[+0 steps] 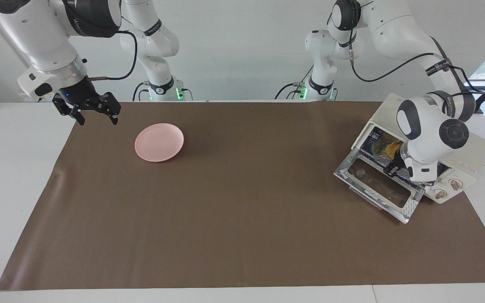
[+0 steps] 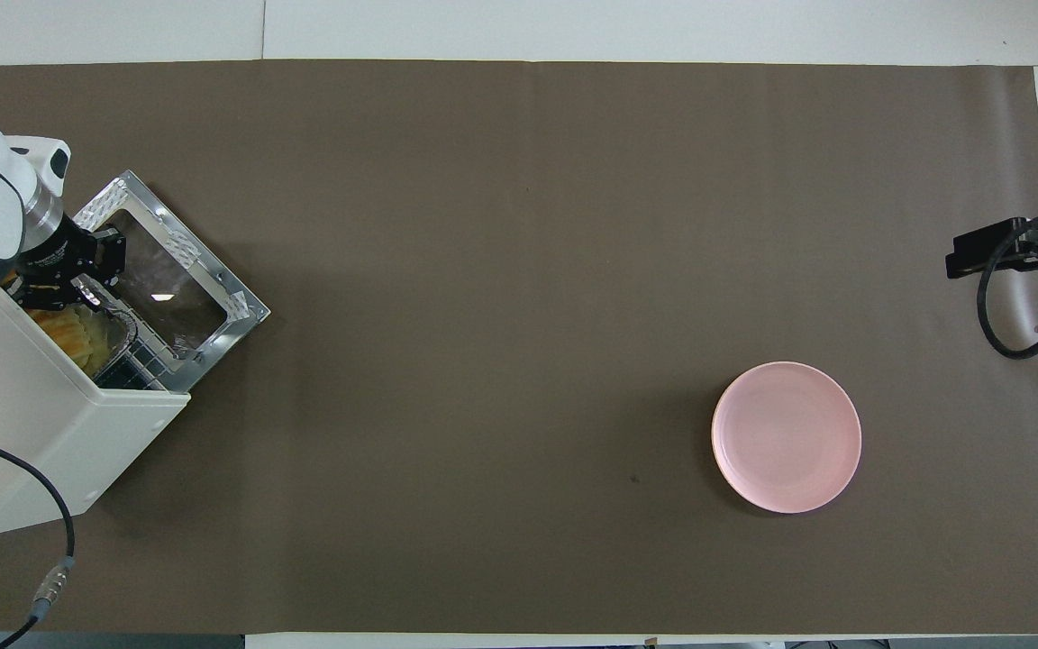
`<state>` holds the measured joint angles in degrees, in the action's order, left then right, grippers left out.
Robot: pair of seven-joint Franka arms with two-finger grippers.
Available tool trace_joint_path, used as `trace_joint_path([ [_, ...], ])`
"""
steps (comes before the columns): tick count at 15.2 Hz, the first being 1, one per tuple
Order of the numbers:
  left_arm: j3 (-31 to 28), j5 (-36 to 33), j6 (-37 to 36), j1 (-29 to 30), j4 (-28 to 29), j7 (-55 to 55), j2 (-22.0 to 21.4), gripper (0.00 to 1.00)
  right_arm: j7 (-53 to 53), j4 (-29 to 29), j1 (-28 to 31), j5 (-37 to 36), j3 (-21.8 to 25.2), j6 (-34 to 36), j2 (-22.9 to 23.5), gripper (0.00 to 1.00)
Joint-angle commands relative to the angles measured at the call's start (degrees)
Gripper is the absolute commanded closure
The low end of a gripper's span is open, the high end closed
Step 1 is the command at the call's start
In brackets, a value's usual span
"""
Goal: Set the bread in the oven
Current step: 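Lower the foil tray onto the oven rack with the left gripper, then open the left gripper and withdraw it out of the oven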
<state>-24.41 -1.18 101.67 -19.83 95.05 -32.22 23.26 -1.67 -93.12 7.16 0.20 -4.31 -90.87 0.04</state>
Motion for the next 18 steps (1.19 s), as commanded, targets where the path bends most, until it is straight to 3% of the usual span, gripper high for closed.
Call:
trace_joint_path([
  [1,-0.81,-4.08,-1.21,-2.84,-1.53,1.19,-1.9,0.0,-1.14,-0.75,0.39,-0.81,-0.52,0.43,-0.56,0.0],
  [7,-0.64,-4.79,0.99,-4.95,-1.88,5.56,-1.81,0.0,-1.14,-0.75,0.48,-0.81,-0.43,0.43,-0.74,0.0],
  [10,-0.37,-3.83,-2.24,-4.78,-6.52,14.97,-3.04,0.0,-1.14,-0.75,0.39,-0.81,-0.52,0.43,-0.74,0.0],
  [13,-0.64,-0.75,-3.58,-4.87,-7.33,22.17,-6.63,0.0,-1.14,-0.75,0.48,-0.81,-0.52,0.43,-0.74,0.0],
  [18,-0.29,-0.66,-8.49,-4.87,-5.75,27.03,-16.13,0.0,-1.14,-0.75,0.48,-0.81,-0.52,0.43,-0.74,0.0],
])
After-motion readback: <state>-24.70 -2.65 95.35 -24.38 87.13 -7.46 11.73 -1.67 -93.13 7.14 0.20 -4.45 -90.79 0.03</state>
